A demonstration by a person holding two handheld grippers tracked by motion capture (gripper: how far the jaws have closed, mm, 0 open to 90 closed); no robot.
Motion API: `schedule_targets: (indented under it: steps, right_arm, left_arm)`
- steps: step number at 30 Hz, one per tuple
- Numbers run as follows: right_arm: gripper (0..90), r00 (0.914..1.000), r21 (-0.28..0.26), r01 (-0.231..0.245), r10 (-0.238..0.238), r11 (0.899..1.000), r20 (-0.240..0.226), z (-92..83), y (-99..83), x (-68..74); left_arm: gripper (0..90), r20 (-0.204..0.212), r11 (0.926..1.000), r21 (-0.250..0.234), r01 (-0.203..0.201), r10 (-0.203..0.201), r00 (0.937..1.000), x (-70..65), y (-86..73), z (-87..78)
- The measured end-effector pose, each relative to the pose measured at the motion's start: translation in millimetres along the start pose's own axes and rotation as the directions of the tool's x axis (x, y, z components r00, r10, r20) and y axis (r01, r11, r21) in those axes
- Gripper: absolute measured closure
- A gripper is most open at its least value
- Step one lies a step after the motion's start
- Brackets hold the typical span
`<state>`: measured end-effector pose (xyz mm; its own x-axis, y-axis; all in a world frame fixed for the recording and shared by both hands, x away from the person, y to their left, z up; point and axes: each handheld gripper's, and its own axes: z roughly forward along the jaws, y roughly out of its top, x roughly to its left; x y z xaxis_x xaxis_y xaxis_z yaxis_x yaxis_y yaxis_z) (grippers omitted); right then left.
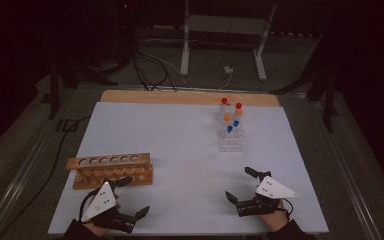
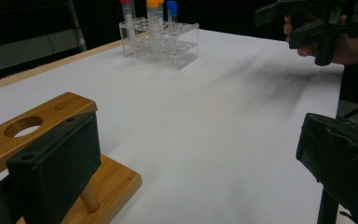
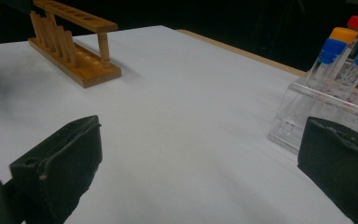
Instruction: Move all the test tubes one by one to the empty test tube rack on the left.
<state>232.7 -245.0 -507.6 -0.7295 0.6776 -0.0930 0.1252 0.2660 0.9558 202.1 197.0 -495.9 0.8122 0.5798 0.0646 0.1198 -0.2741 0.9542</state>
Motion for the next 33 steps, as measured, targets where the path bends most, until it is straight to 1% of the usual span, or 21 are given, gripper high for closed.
schedule_targets:
  steps: [4,8,9,10,12,13,14,15,16,17,19,20,22,25,26,28,33]
  right_arm:
    - [0.0,0.9999,0.018,0.004,-0.004,1.0,-0.012,1.3,0.0,2.1]
    - [0.0,0.9995,0.04,-0.023,0.024,0.999,-0.021,2.5,0.4,1.0]
    - [0.0,0.9995,0.04,-0.023,0.024,0.999,-0.021,2.5,0.4,1.0]
    - [0.0,0.9985,0.052,-0.038,0.04,0.998,-0.037,2.8,0.7,0.4]
    - [0.0,0.9988,0.059,-0.033,0.035,0.998,-0.033,2.4,1.4,0.5]
    - [0.0,0.9986,0.075,-0.035,0.037,0.997,-0.037,2.2,3.0,0.4]
    - [0.0,0.999,0.088,-0.031,0.034,0.996,-0.028,2.2,4.5,0.6]
    - [0.0,0.9988,0.094,-0.036,0.039,0.995,-0.031,1.5,6.2,0.6]
    - [0.0,0.9988,0.094,-0.036,0.039,0.995,-0.031,1.5,6.2,0.6]
    - [0.0,0.9974,0.095,-0.053,0.057,0.994,-0.044,0.6,9.6,0.4]
    - [0.0,0.9978,0.096,-0.047,0.052,0.994,-0.041,-0.1,11.1,1.1]
    - [0.0,0.9987,0.1,-0.035,0.038,0.994,-0.035,-0.7,14.7,2.5]
    - [0.0,0.9978,0.105,-0.043,0.048,0.994,-0.046,-0.9,19.0,3.5]
    - [0.0,0.9978,0.105,-0.045,0.05,0.993,-0.044,-0.3,26.7,4.0]
    - [0.0,0.9983,0.101,-0.038,0.042,0.994,-0.04,-0.4,29.9,4.1]
    - [0.0,0.998,0.087,-0.042,0.046,0.995,-0.044,-0.8,37.0,3.4]
    - [0.0,0.9991,0.049,-0.029,0.03,0.998,-0.029,0.2,54.2,1.3]
  left_arm:
    - [0.6,0.001,1.0,-0.001,-0.001,0.001,1.0,0.0,0.1,0.2]
    - [0.6,-0.001,1.0,0.0,-0.003,0.003,1.0,0.0,0.1,-0.1]
    - [0.6,0.001,1.0,0.0,-0.003,0.003,1.0,0.2,0.2,-0.3]
    - [0.6,0.001,1.0,-0.002,-0.002,0.002,1.0,0.1,0.2,-0.4]
    - [0.6,0.001,1.0,-0.001,-0.003,0.003,1.0,-0.2,0.2,-0.4]
    - [0.6,0.003,1.0,0.001,-0.005,0.005,1.0,-0.2,0.2,-0.2]
    - [0.6,0.004,1.0,-0.002,-0.005,0.005,1.0,-0.2,0.3,-0.2]
    - [0.6,0.005,1.0,-0.003,-0.004,0.004,1.0,-0.2,0.3,-0.1]
    - [0.6,0.005,1.0,-0.003,-0.004,0.004,1.0,-0.2,0.3,-0.1]
    - [0.6,0.003,1.0,-0.002,-0.006,0.006,1.0,-0.3,0.2,-0.2]
    - [0.6,0.003,1.0,-0.003,-0.008,0.008,1.0,-0.4,0.3,-0.2]
    - [0.6,0.004,1.0,-0.003,-0.007,0.007,1.0,-0.3,0.4,-0.2]
    - [0.6,0.004,1.0,-0.004,-0.007,0.007,1.0,-0.7,0.4,-0.3]
    - [0.5,0.003,1.0,-0.004,-0.008,0.008,1.0,-0.9,0.5,-0.2]
    - [0.6,0.005,1.0,-0.005,-0.007,0.007,1.0,-0.9,0.5,-0.2]
    - [0.6,0.003,1.0,-0.005,-0.007,0.007,1.0,-1.0,0.5,-0.2]
    - [0.6,0.005,1.0,-0.004,-0.006,0.006,1.0,-1.0,0.4,-0.1]
